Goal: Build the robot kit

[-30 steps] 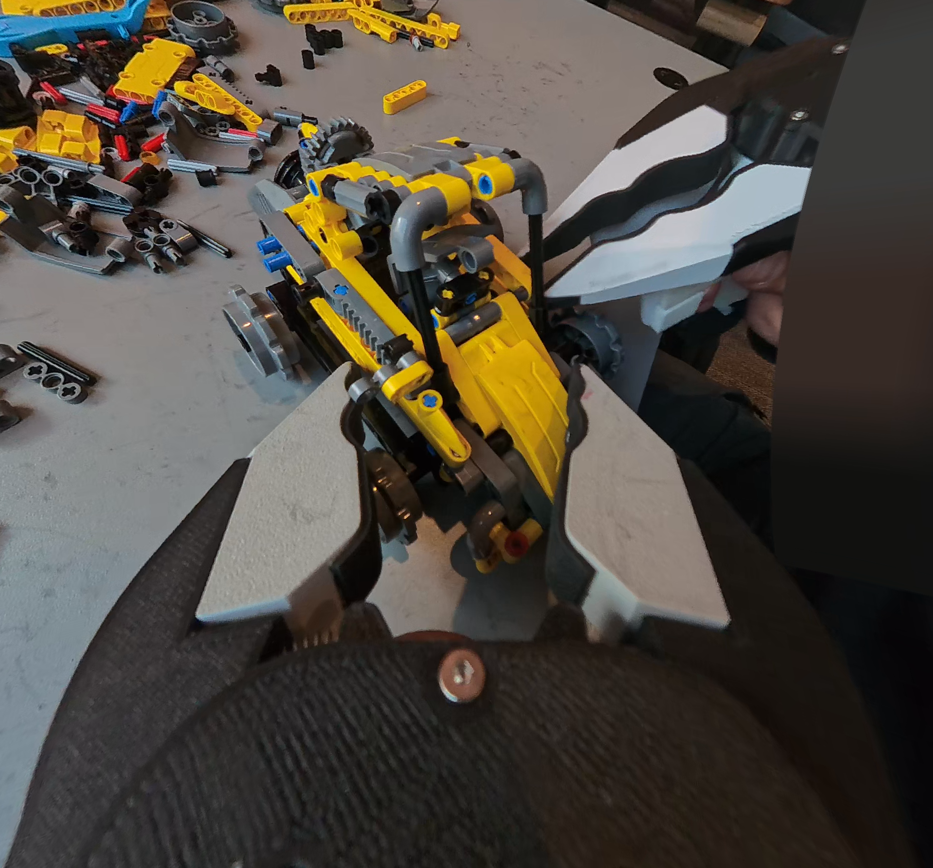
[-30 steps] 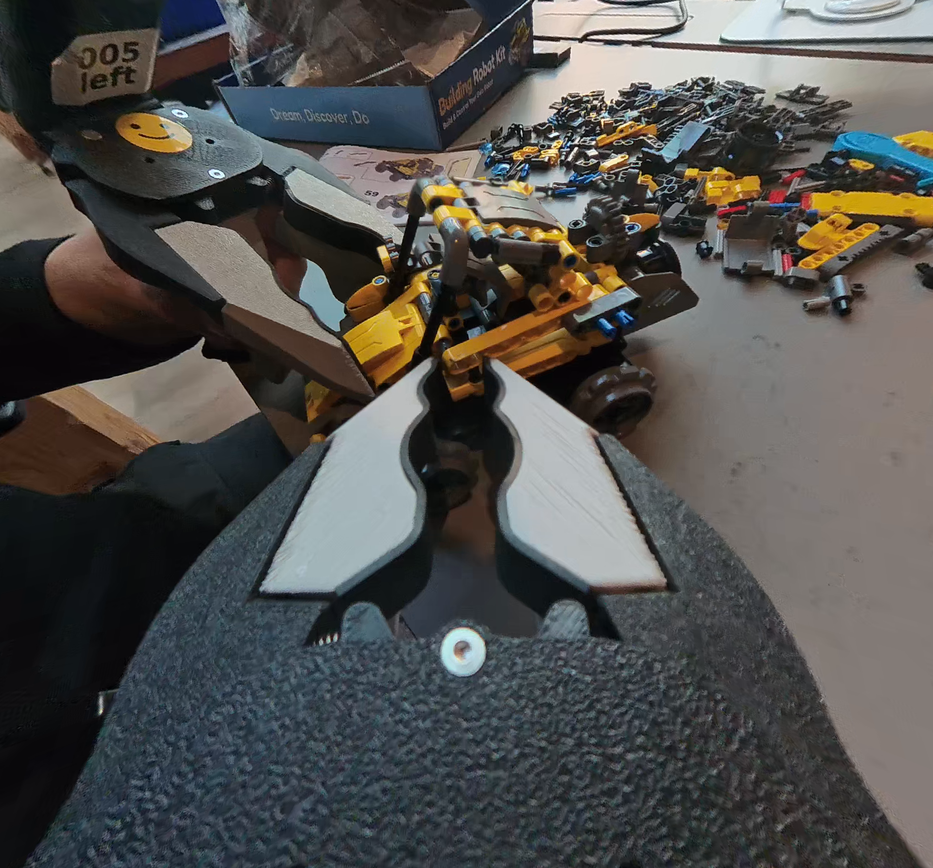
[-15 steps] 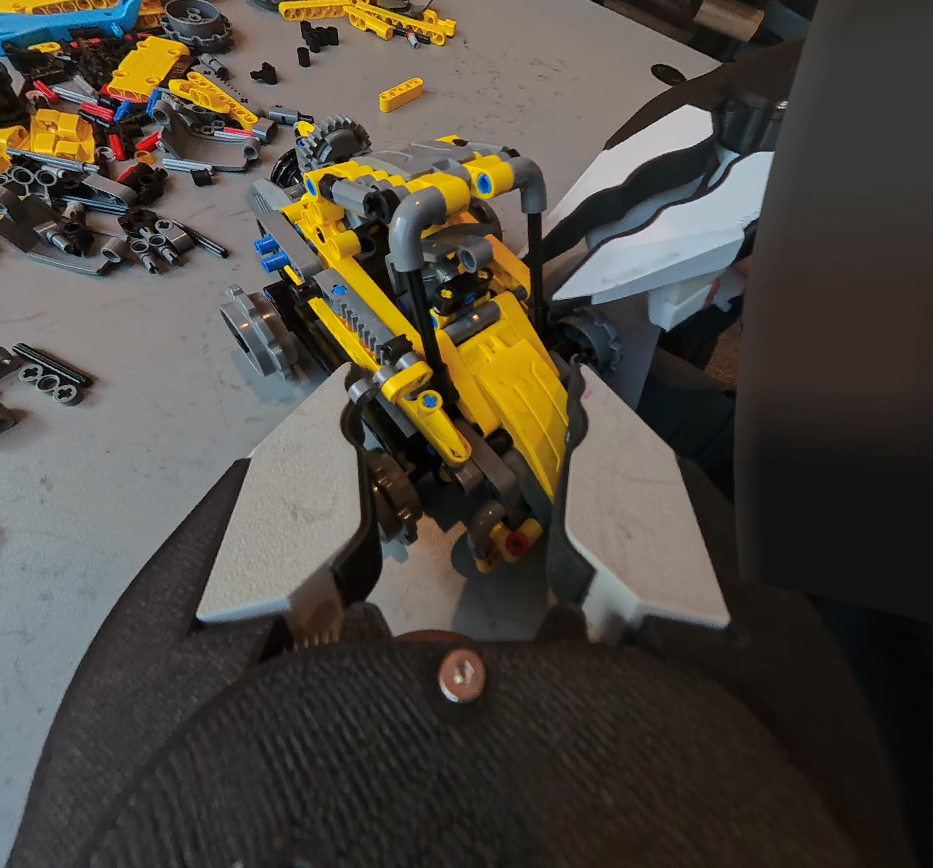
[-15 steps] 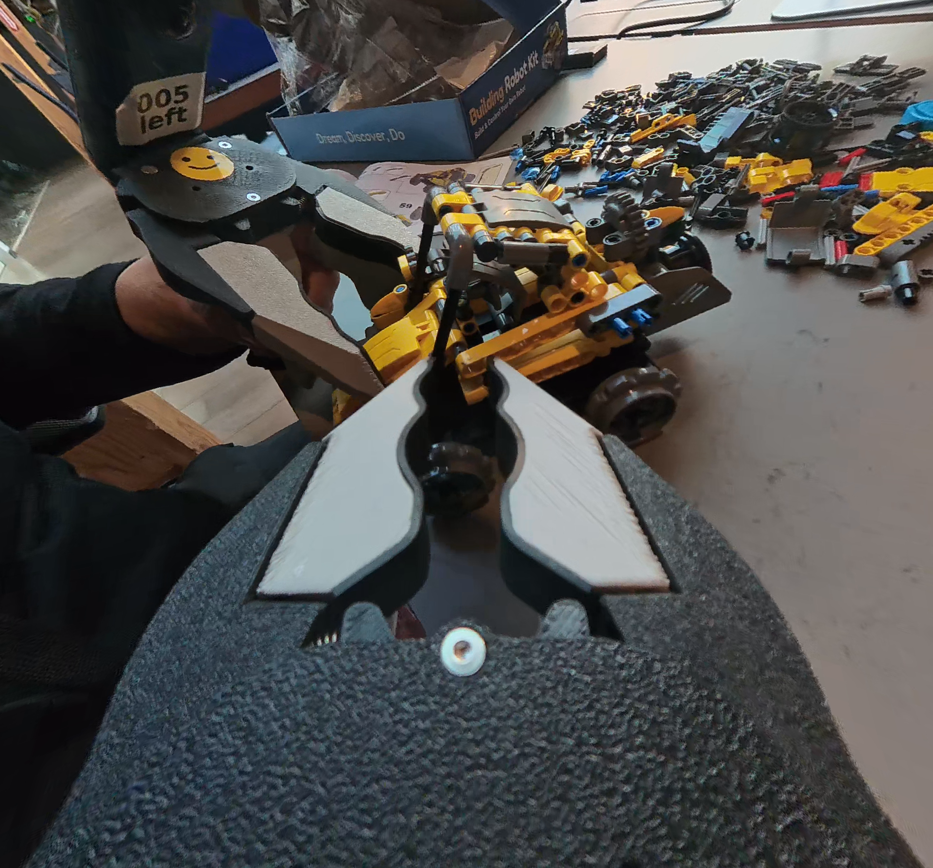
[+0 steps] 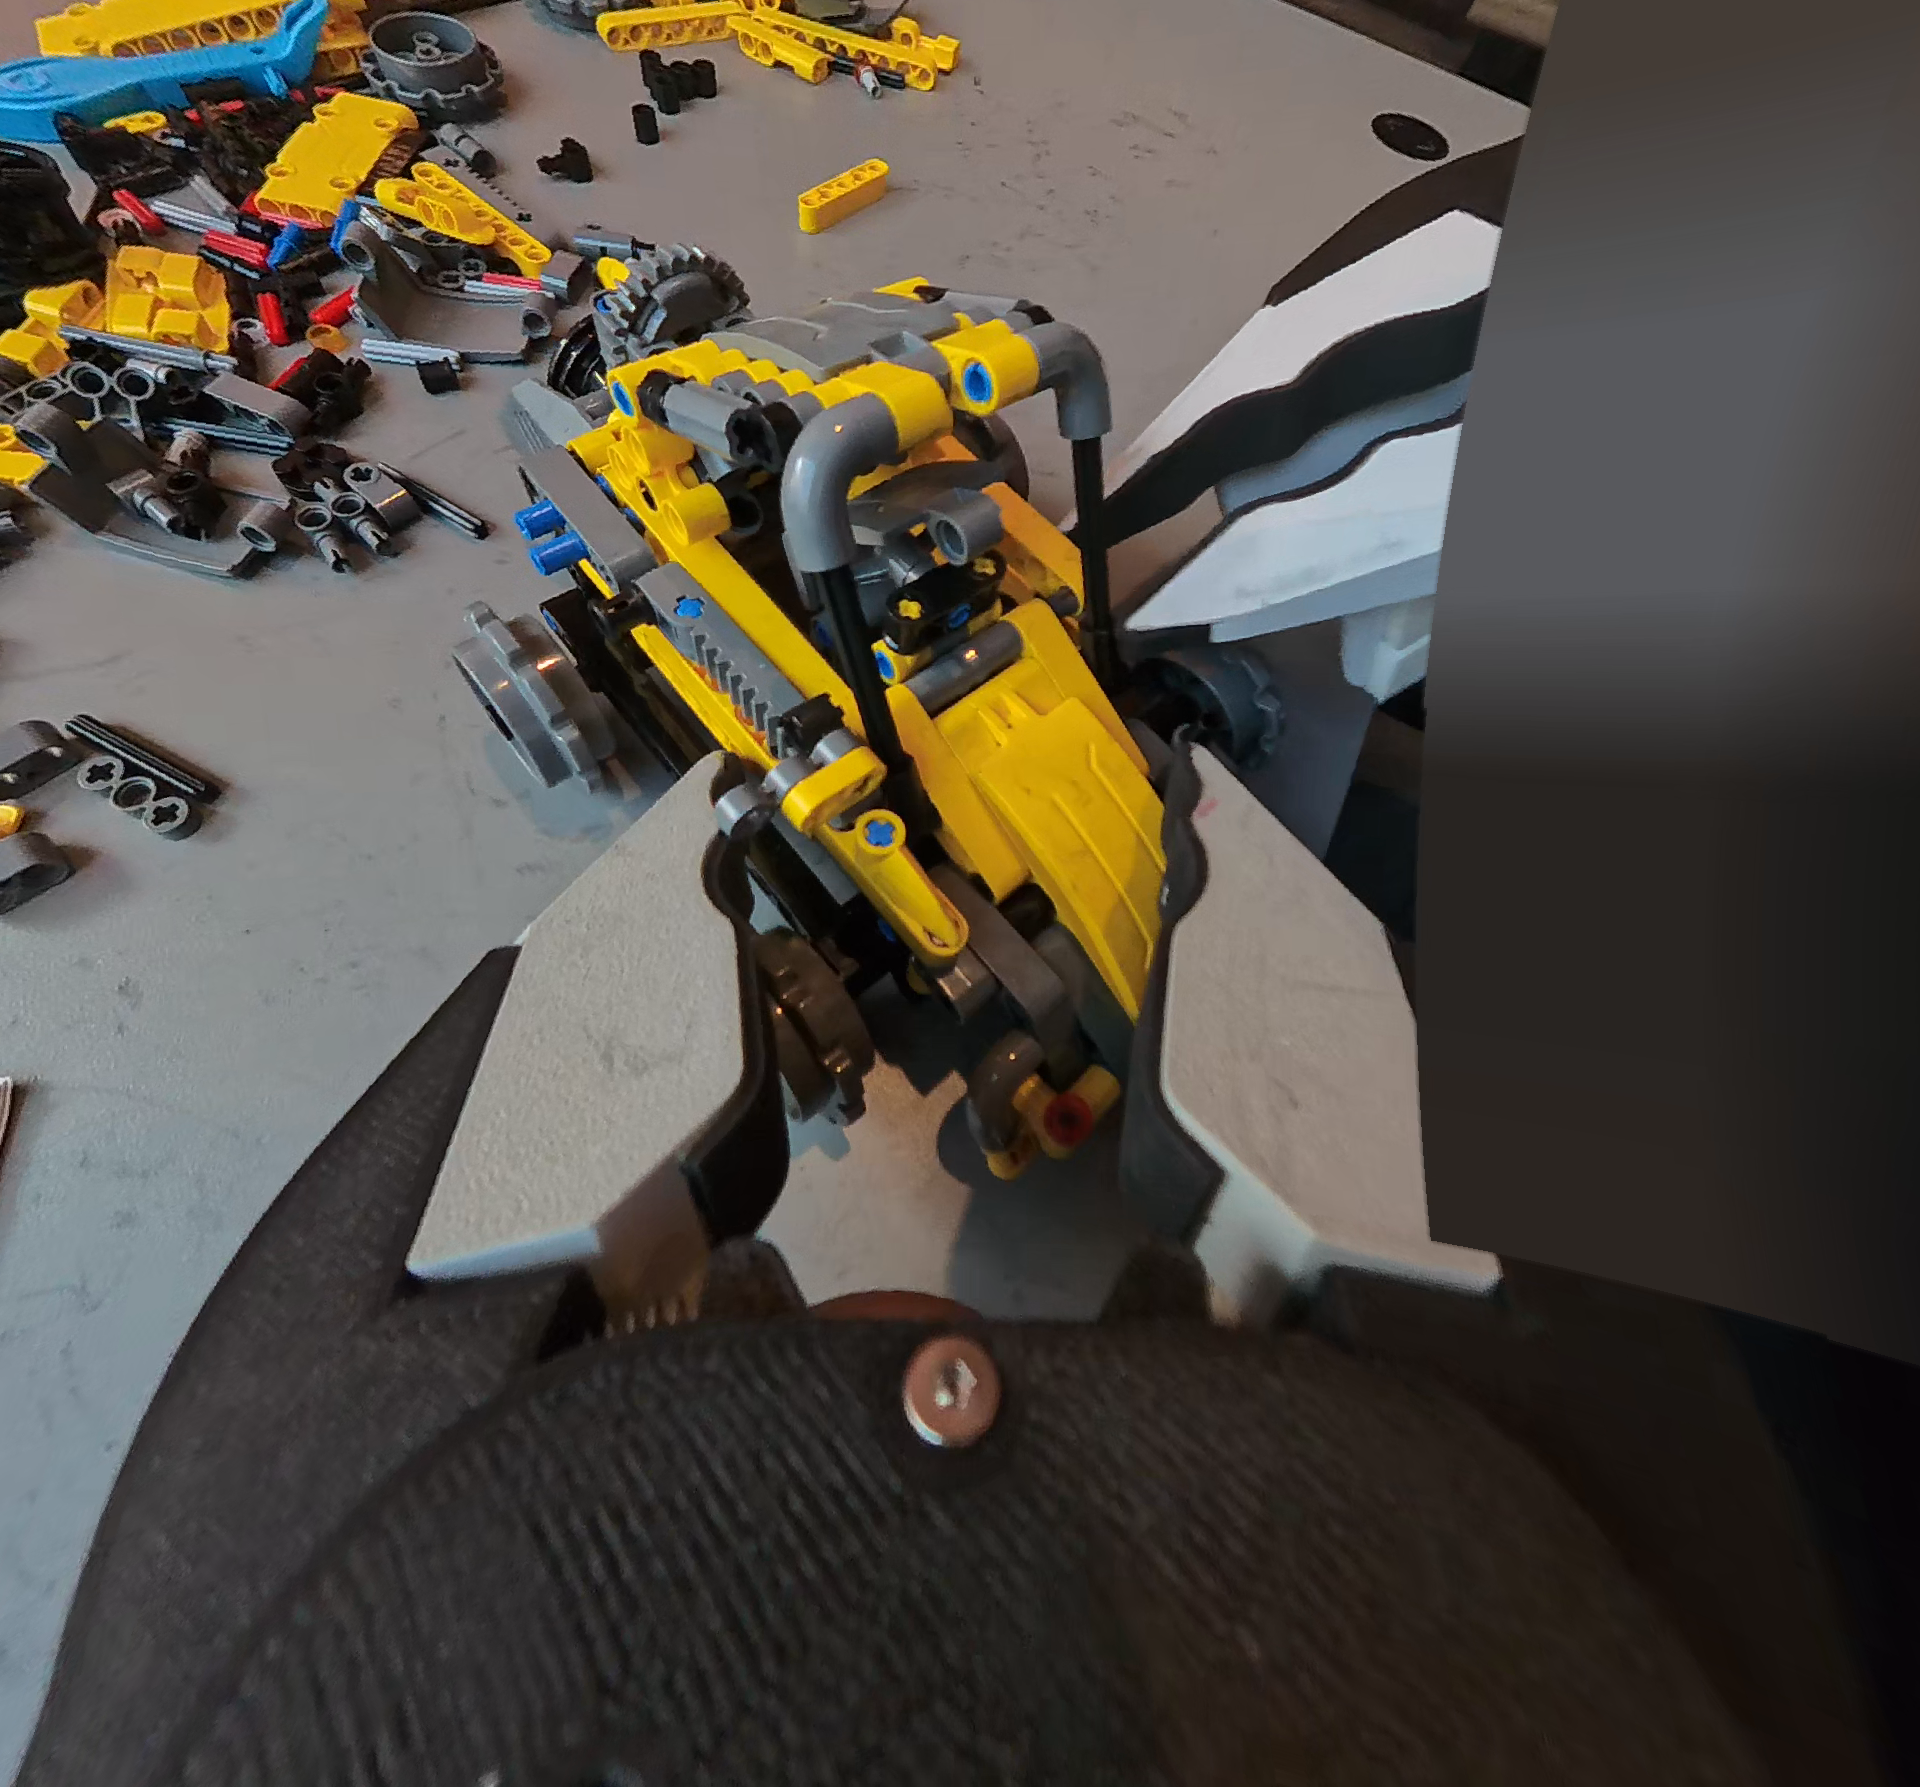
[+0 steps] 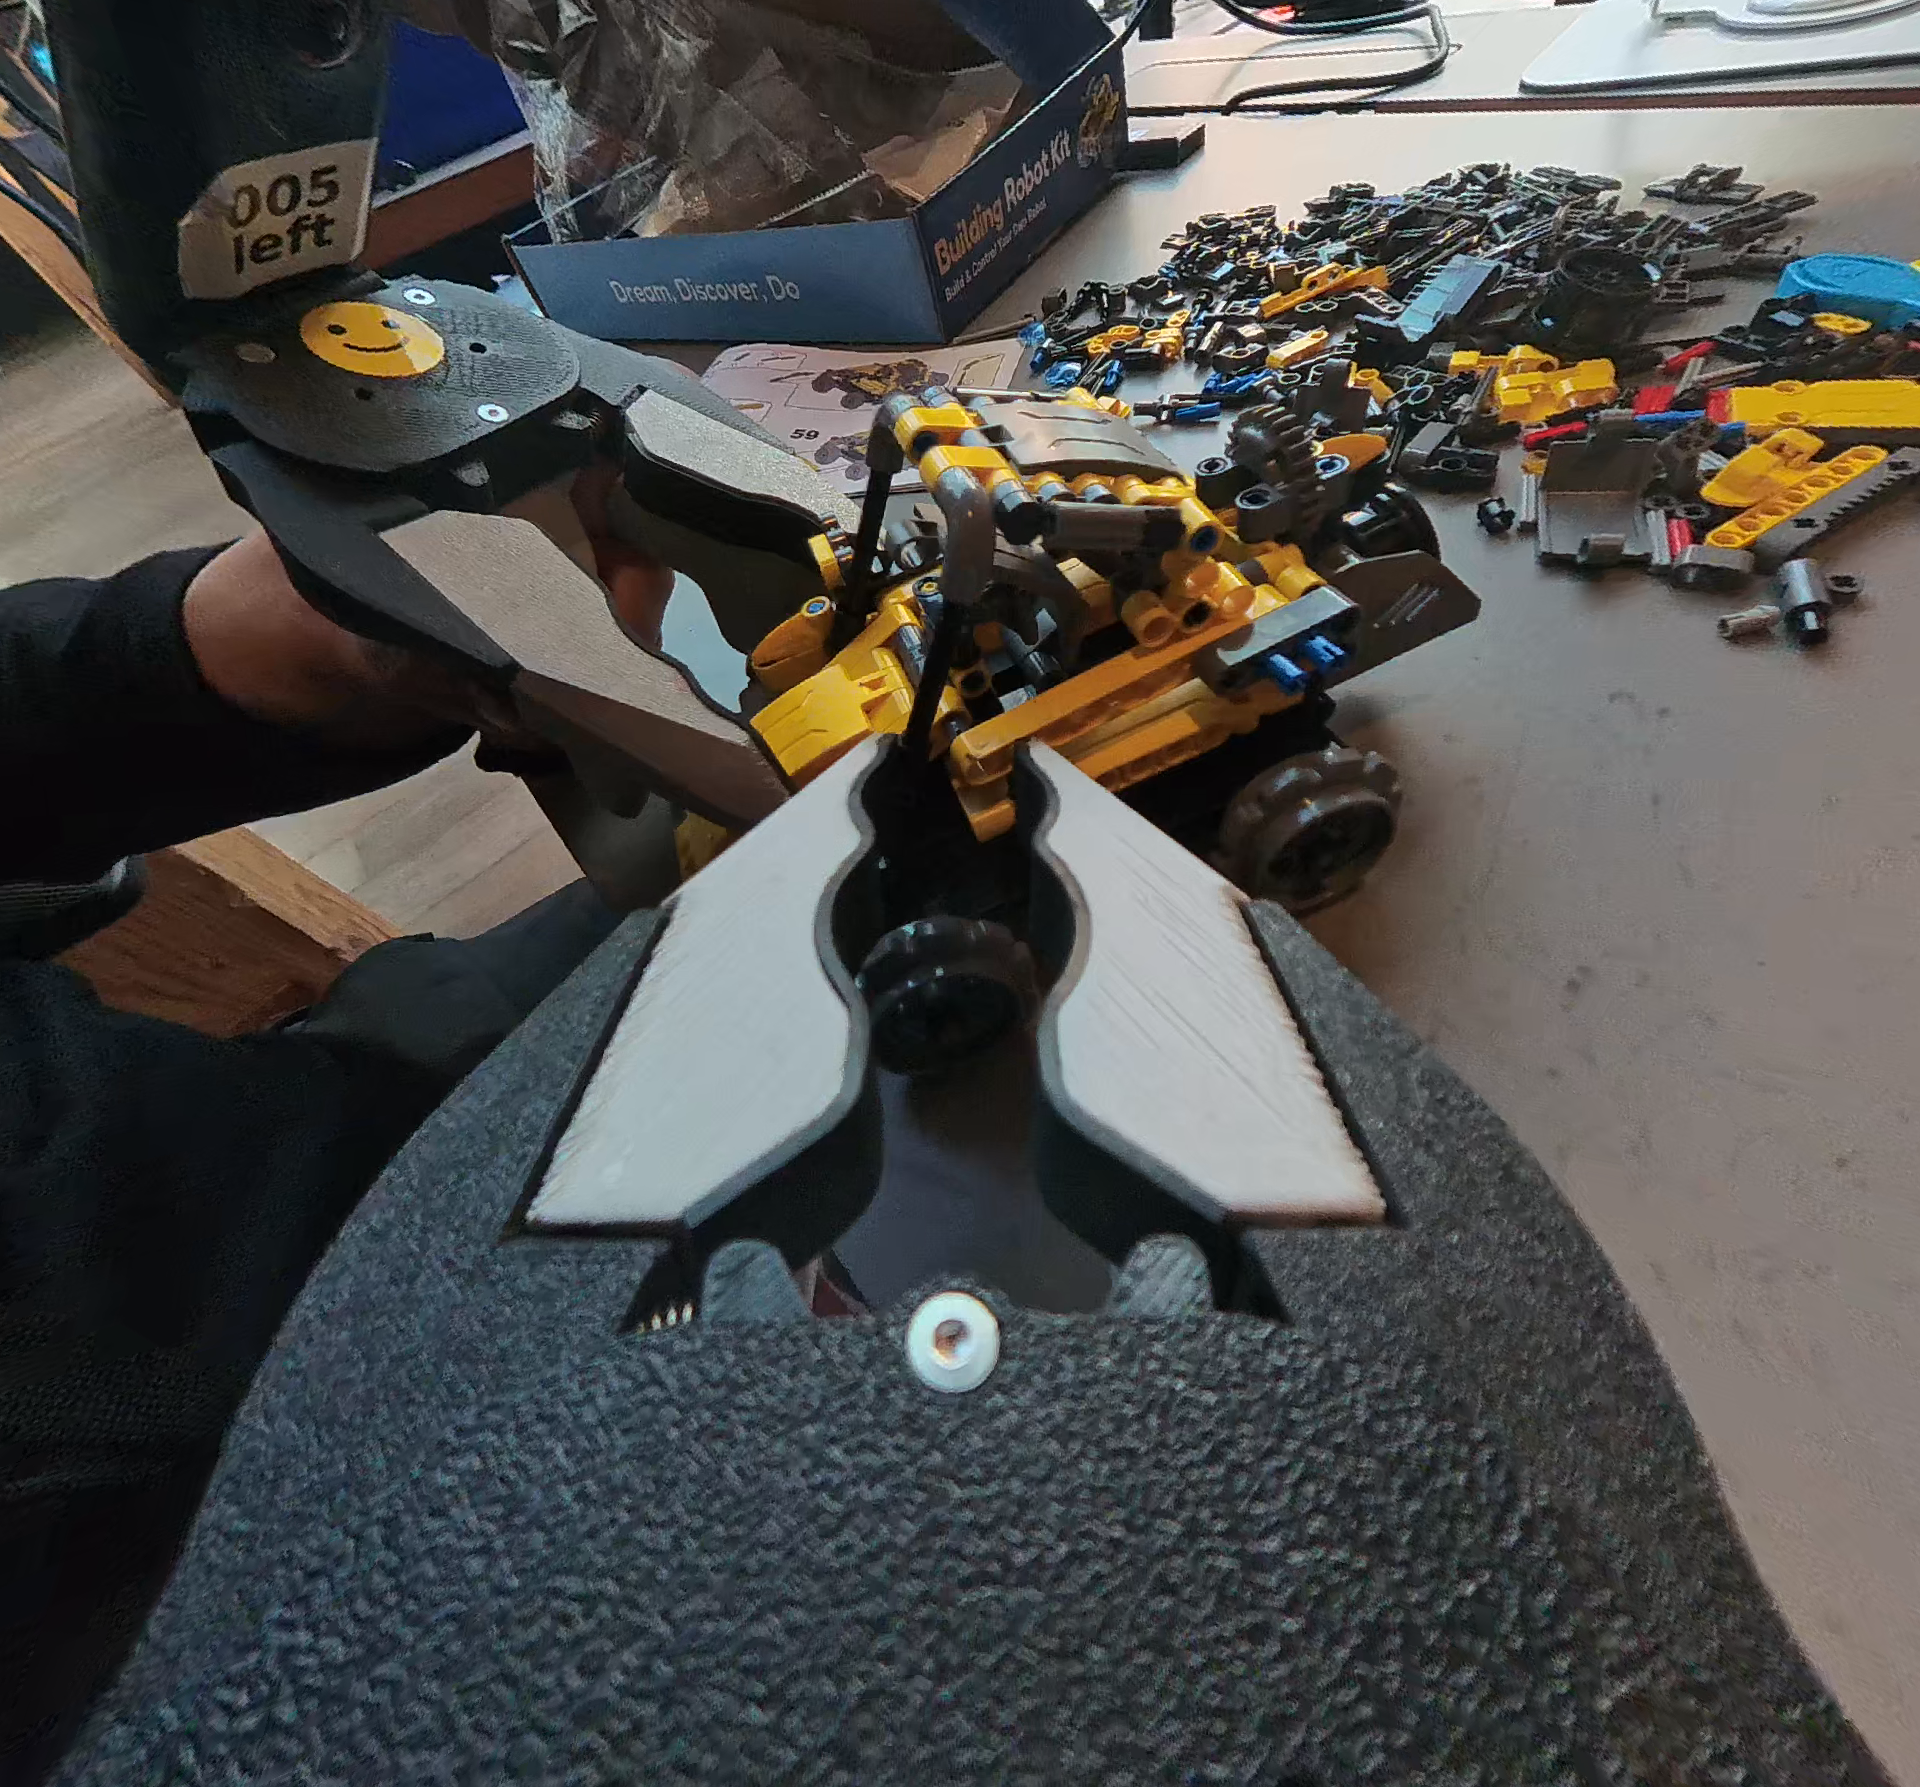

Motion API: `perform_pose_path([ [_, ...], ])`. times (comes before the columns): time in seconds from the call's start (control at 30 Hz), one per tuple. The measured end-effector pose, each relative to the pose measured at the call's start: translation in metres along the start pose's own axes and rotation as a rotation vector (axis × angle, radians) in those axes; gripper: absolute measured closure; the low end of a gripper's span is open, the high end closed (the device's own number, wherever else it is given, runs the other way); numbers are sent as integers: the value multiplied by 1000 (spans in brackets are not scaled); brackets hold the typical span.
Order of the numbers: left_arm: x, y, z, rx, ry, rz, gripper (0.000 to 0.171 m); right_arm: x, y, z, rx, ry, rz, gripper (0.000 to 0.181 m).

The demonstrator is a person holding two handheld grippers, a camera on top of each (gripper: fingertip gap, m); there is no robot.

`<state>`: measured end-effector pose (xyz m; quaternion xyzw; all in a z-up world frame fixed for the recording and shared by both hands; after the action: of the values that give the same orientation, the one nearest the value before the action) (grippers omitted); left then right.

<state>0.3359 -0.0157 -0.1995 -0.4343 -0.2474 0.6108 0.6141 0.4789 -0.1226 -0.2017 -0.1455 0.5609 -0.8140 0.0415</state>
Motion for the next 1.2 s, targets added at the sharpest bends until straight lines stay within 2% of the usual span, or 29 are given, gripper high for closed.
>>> perform_pose_path([
  [0.33, 2, 0, 0, 3, -26, 11, 95, -2, -4, -4, 21, 6, 7, 163],
  [0.4, 1, 0, -1, 5, -15, 17, 97, -5, -4, -5, 23, -7, -5, 173],
  [0.43, 0, 0, -1, 1, -23, 14, 97, -5, -4, -5, 19, -23, -26, 178],
  [0.6, 5, -5, -5, -22, -36, 36, 94, -14, -4, -7, 19, -36, -120, 175],
  [0.7, 6, -5, -5, -30, -37, 33, 94, -17, -3, 1, 19, -62, -70, 176],
  [0.77, 6, -5, -5, -35, -36, 40, 94, -24, -1, 6, 39, -5, -36, 175],
  [0.83, 7, -5, -4, -35, -30, 41, 94, -25, -1, 9, 48, -41, -24, 177],
  [0.97, 10, -5, -4, -32, 7, 72, 92, -22, 0, 6, 115, -58, 41, 168],
  [1.2, 15, -6, 0, -15, 47, 60, 88, -33, -2, 16, 131, -8, 88, 159],
])
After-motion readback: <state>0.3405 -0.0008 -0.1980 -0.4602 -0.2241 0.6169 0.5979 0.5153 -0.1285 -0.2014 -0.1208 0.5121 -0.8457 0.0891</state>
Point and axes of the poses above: each gripper's, where its closed fingertips meet, z back along the fingers, y out of its underside, x = y × z across the jaws, the point moved 10 cm from there along z, back along the fingers, and after that the axes turned 9 degrees about y, right-handed, at the moved point
